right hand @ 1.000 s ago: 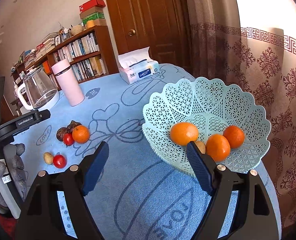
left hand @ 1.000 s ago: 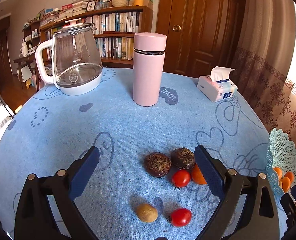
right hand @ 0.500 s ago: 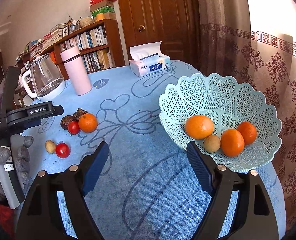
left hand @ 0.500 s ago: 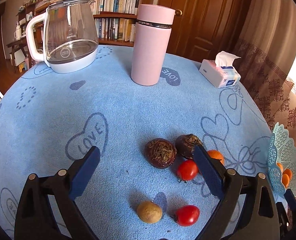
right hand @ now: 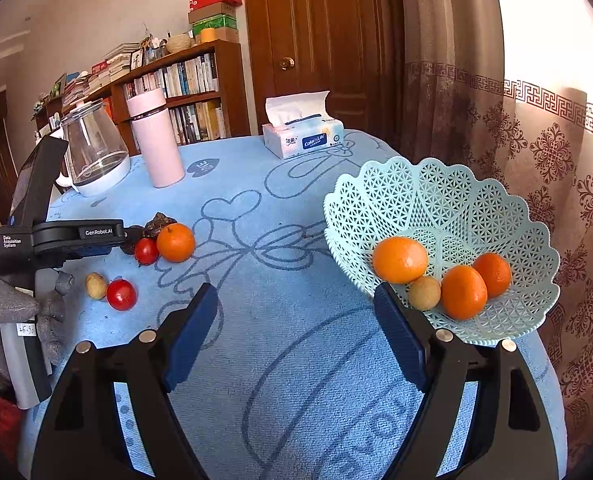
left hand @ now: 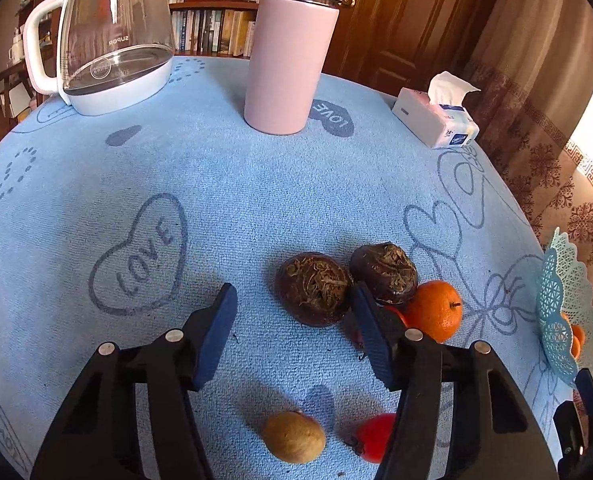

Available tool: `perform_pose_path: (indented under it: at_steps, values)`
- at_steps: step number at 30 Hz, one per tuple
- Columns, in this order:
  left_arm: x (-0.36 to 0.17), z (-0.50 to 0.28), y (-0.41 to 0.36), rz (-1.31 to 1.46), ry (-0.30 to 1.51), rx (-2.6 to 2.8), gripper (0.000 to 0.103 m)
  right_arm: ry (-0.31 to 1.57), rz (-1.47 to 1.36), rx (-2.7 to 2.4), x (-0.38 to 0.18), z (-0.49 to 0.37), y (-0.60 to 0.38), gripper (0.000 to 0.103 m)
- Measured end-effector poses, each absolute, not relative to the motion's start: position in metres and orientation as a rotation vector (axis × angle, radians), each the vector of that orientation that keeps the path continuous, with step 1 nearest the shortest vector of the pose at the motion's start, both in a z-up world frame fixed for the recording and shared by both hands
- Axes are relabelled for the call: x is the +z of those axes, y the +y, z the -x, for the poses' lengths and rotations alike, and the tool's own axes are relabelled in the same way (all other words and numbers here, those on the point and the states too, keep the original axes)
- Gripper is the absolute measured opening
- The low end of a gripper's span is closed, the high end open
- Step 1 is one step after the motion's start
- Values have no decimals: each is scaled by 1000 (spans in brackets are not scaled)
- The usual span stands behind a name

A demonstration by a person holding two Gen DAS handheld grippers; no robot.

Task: Organize fruits
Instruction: 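Move the left gripper to a dark passion fruit while right approaches the loose orange, then close the left gripper on the passion fruit while right grasps the orange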

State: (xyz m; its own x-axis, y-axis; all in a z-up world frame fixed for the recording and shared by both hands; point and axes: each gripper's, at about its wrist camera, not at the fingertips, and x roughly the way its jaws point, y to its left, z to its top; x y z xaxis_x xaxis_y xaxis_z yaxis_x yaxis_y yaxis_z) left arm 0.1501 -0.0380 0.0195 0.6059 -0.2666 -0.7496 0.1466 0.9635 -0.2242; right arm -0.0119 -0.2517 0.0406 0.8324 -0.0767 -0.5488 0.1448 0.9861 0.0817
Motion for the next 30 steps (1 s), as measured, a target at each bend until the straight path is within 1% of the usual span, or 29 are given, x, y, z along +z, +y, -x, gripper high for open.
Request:
perform_pose_path:
  at_steps: [5, 8, 12, 19, 24, 30]
  values:
    - [20, -147, -42, 113, 870, -239, 58, 572, -87, -123, 40, 12, -245, 82]
    - [21, -147, -51, 72, 865, -247, 49, 575, -62, -123, 40, 10, -240, 82]
    - [19, -147, -59, 26, 856, -249, 44, 579, -34, -116, 40, 8, -233, 82]
    - [24, -143, -37, 118, 855, -271, 43, 608, -45, -88, 39, 2, -228, 82]
    - [37, -136, -19, 187, 814, -265, 43, 639, -72, -48, 40, -9, -223, 82]
    - [48, -132, -6, 196, 766, -216, 43, 696, -98, 47, 43, -34, -210, 82]
